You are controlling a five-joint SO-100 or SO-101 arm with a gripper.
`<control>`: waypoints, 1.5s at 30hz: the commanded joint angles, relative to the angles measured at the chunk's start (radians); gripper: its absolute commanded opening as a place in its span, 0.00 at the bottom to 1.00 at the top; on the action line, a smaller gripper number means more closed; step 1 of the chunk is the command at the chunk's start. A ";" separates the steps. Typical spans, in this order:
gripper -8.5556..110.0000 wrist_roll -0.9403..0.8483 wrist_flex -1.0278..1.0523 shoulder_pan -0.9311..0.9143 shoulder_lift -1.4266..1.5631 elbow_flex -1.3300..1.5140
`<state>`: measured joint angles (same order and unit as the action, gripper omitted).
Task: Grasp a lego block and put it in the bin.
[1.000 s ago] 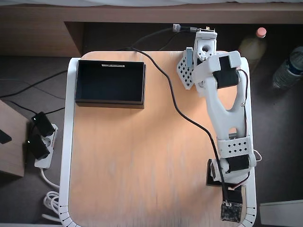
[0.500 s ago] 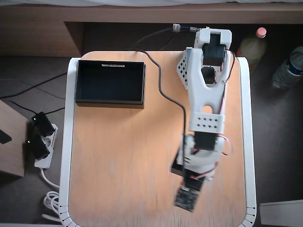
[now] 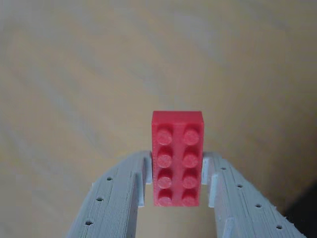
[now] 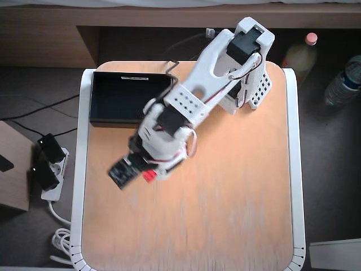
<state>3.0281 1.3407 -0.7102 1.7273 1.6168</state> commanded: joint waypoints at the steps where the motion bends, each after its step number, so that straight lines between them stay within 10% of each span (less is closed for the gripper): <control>1: 0.07 0.049 0.057 -0.138 0.106 -0.123; 23: 0.08 0.212 0.193 -0.598 0.141 -0.117; 45: 0.08 0.193 0.015 -0.666 0.052 0.002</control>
<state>3.2152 1.4159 -1.3484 1.7671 1.6276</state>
